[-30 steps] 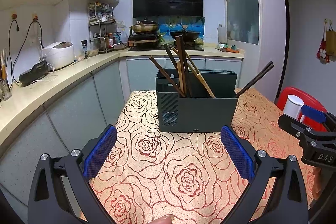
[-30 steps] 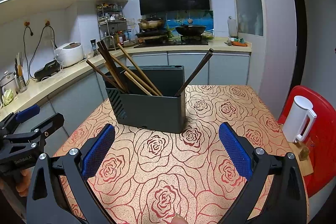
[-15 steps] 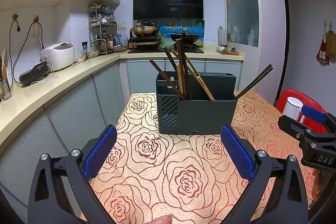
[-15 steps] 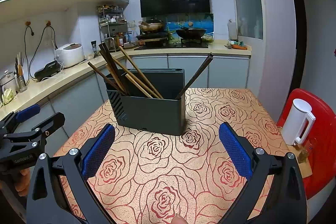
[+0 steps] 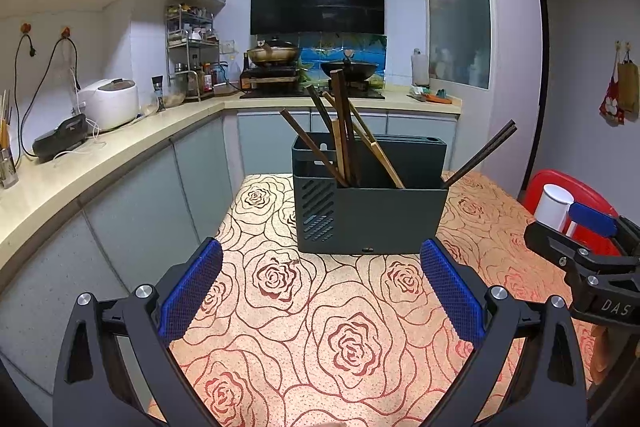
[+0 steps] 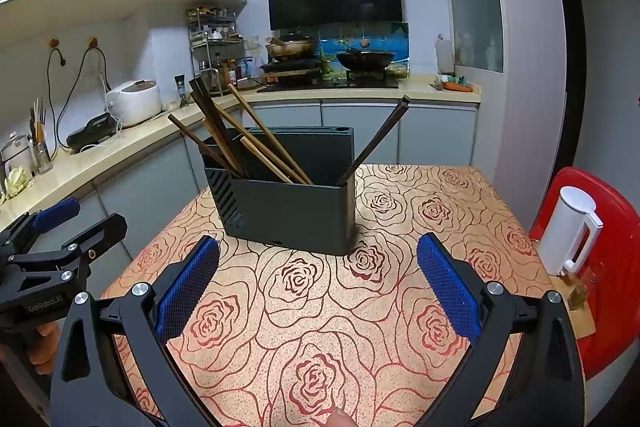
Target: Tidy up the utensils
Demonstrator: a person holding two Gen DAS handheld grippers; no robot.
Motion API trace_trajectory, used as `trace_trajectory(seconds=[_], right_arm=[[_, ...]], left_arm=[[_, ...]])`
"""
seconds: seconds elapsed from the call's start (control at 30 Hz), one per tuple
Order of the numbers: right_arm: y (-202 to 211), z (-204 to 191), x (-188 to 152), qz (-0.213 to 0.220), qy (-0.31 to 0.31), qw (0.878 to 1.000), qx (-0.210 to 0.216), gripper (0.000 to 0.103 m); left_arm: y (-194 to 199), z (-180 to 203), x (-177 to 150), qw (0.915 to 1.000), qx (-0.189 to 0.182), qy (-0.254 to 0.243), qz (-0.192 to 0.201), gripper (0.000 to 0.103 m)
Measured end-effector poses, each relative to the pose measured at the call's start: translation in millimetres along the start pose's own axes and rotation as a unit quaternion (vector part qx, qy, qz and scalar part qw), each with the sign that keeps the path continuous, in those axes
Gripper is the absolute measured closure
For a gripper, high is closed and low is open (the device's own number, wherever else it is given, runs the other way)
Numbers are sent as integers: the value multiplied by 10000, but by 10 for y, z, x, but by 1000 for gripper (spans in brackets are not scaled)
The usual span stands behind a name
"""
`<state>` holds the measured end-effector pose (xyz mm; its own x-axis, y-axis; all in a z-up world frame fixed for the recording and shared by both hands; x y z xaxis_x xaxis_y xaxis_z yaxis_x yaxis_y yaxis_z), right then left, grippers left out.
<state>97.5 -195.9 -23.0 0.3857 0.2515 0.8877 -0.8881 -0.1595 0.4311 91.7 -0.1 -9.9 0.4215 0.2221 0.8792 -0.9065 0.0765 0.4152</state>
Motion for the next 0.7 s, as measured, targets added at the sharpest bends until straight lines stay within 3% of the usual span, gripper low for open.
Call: trace_trajectory(seconds=[0.3,0.7], right_arm=[[-16,-14,-7,-23,-13,10000,-11,7],[-38,-19,-20,-54,-23,10000,-3,7]], left_arm=[[18,24,-21,9999,-44,-49,102,7],[-11,-12,0,9998,189,-11,93,7]])
Point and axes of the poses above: each gripper's, at about its wrist camera, not at the fingertips, and y roughly against the way its jaws point, z to its right, x to its top, the point moved 4 cm from there along -y, roughly the way its jaws point, and after that the axes turned 15 degrees about y, right-handed, at the moved point
